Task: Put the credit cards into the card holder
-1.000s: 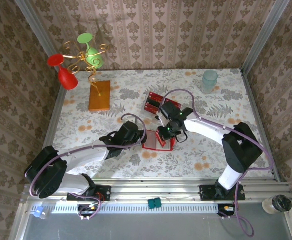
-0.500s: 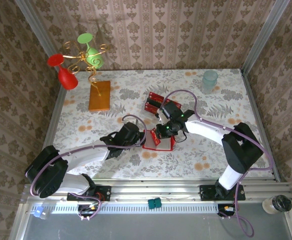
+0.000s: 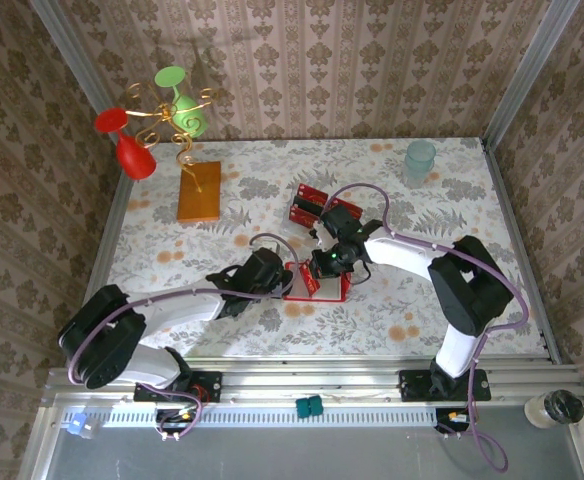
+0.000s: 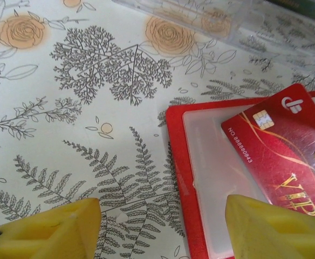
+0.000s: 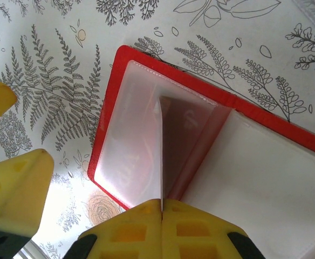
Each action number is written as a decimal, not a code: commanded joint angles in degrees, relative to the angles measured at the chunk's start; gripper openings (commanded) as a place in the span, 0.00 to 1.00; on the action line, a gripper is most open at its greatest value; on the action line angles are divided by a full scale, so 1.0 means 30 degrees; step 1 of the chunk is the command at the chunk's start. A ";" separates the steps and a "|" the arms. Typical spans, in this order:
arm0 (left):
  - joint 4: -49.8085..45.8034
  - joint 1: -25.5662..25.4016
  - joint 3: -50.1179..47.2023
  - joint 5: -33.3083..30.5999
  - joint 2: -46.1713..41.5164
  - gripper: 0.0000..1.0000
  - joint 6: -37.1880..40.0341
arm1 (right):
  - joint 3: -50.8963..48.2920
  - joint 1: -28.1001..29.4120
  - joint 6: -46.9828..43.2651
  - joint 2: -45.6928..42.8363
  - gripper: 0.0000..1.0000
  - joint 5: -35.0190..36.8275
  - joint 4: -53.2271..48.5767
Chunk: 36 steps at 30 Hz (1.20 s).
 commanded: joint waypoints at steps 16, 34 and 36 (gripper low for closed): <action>-0.0255 -0.0625 0.0995 -0.0347 0.2064 0.64 0.0979 | -0.0326 -0.0192 0.0302 0.0192 0.00 -0.0876 0.0482; -0.1622 -0.0944 0.1187 -0.1149 0.2998 0.63 0.0688 | -0.0446 -0.0840 0.0939 -0.1993 0.00 -0.1525 0.0650; -0.1697 -0.0973 0.1157 -0.1163 0.3051 0.63 0.0605 | -0.0772 -0.1046 0.1426 -0.2690 0.00 -0.1188 0.0867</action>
